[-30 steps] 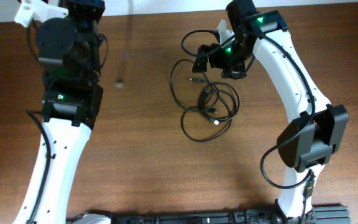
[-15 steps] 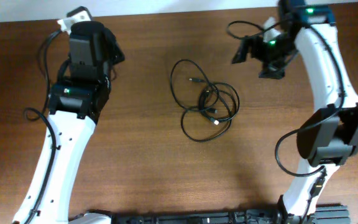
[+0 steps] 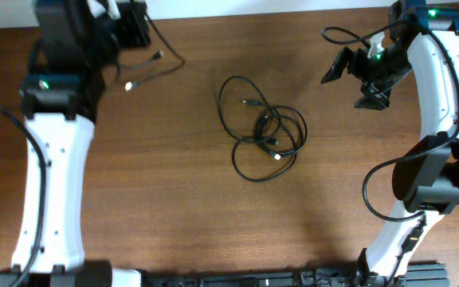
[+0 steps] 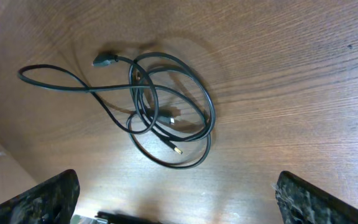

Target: Untangle cables

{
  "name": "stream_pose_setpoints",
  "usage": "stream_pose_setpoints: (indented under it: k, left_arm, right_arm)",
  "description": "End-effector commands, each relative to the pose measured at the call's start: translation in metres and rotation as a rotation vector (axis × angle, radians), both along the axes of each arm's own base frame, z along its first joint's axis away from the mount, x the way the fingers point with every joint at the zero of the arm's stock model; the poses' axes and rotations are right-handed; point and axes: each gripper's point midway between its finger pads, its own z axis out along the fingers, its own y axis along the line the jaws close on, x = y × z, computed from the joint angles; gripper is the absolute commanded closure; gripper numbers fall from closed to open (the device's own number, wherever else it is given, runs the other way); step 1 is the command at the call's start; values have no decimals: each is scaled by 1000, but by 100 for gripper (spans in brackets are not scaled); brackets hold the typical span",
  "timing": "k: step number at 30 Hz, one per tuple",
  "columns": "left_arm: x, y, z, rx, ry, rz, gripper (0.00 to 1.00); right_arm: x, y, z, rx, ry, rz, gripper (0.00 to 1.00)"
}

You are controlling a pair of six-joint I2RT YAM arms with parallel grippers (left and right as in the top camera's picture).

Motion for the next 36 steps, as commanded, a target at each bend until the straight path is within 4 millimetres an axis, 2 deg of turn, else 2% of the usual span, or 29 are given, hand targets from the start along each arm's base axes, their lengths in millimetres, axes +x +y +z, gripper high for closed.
stream_pose_setpoints:
  k: [1,2,6,10,12,14,15,16,18,19,21,22,23,24,25,26,30,33,36]
  left_arm:
    - [32,11,12,3,-64,-26,100]
    - [42,22,9,5,-71,16,100]
    - [84,74,-25,-89,-18,235,100]
    - [118,98,-43,-93,-72,272,100]
    - [135,117,-51,-91,-113,305,100]
    - [146,152,-67,-69,-117,410,100]
    - [147,169,-74,-54,-109,465,100]
    - [146,198,-89,-29,-81,562,100]
    - [143,232,-110,-8,-40,647,100]
    - [141,250,-126,-5,-5,676,90]
    - [131,279,-154,2,75,727,91]
    - [124,293,-166,11,117,763,87]
    - [115,307,-177,24,157,806,77]
    - [100,329,-195,48,221,875,32]
    - [89,344,-206,74,265,911,1]
    - [81,354,-214,105,299,917,1]
    - [54,379,-232,99,395,910,1]
    - [64,361,-225,26,363,723,6]
    - [77,331,-213,-92,305,526,15]
  right_arm:
    - [-2,4,17,4,-38,6,2]
    - [-3,4,17,5,-34,6,2]
    - [-6,4,17,6,-21,6,2]
    - [-8,4,17,8,-13,6,2]
    - [-9,4,17,8,-8,6,1]
    - [-11,5,17,10,1,6,2]
    - [-12,5,17,10,9,6,2]
    - [-14,5,17,11,14,6,2]
    - [-14,5,17,11,17,6,2]
    - [-14,5,17,11,16,6,2]
    - [-14,5,17,12,15,6,2]
    - [-14,5,17,12,15,6,2]
    - [-14,5,17,11,15,6,2]
    - [-14,5,17,11,16,6,2]
    - [-14,5,17,11,16,6,2]
    - [-14,5,17,11,16,6,1]
    - [-12,5,17,10,9,6,2]
    - [-12,5,17,10,8,6,2]
    - [-14,5,17,11,14,6,2]
